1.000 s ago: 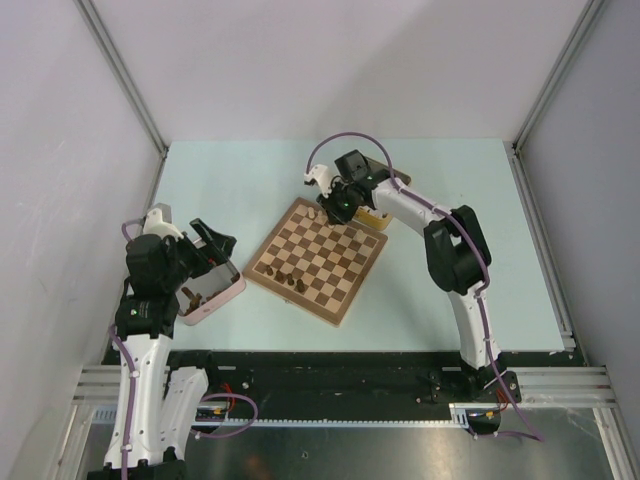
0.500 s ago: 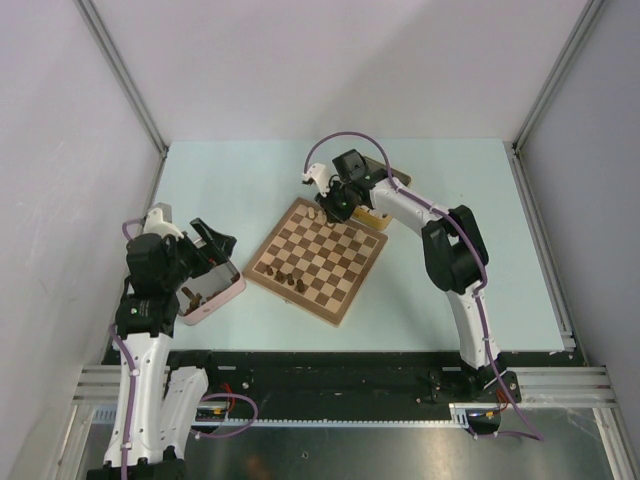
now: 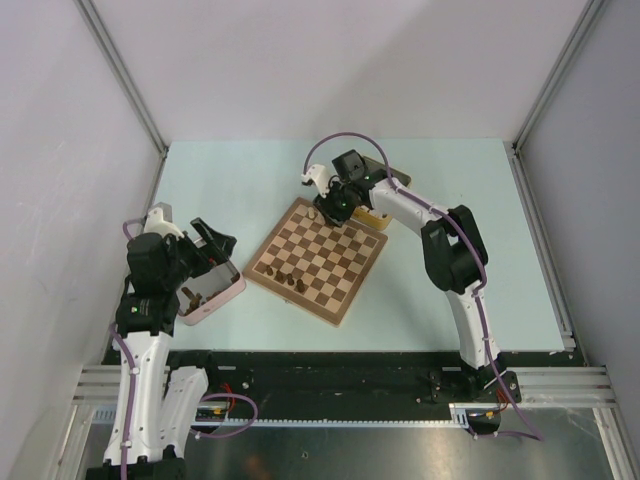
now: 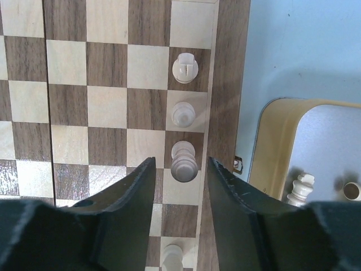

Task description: Set up the chess pieces on the board

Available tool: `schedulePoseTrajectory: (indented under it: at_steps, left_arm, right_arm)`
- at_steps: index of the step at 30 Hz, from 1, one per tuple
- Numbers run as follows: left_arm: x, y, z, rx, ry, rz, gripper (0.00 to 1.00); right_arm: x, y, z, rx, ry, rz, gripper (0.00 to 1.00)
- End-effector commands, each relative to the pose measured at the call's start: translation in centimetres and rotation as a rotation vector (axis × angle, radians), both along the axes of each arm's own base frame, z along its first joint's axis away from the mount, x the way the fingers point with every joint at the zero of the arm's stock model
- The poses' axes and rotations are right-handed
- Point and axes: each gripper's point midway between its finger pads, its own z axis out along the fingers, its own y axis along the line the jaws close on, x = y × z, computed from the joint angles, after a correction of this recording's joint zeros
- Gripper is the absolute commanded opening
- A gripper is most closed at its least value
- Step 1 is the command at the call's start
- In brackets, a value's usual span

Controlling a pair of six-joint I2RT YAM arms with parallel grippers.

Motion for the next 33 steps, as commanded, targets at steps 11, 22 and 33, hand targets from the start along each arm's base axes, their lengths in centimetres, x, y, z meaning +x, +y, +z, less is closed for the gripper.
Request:
schedulePoseTrajectory:
  at_steps: [11,22,33]
  left_arm:
    - [0.6,0.2,1.2,0.018,-0.041,-0.004,1.0]
    - [0.5,0.2,1.4,0.016,-0.048,-0.003,1.0]
    - [0.5,0.1,0.2,-0.003,-0.014,-0.001,1.0]
  right_arm:
    - [2.3,0.8,14.2,0.275,-0.03,-0.08,0.83]
    - [2.2,-0.4,14.5,0.337,0.054,-0.117,0.82]
    - [1.6,-3.0,13.6,0.362,0.13,-0.127,0.83]
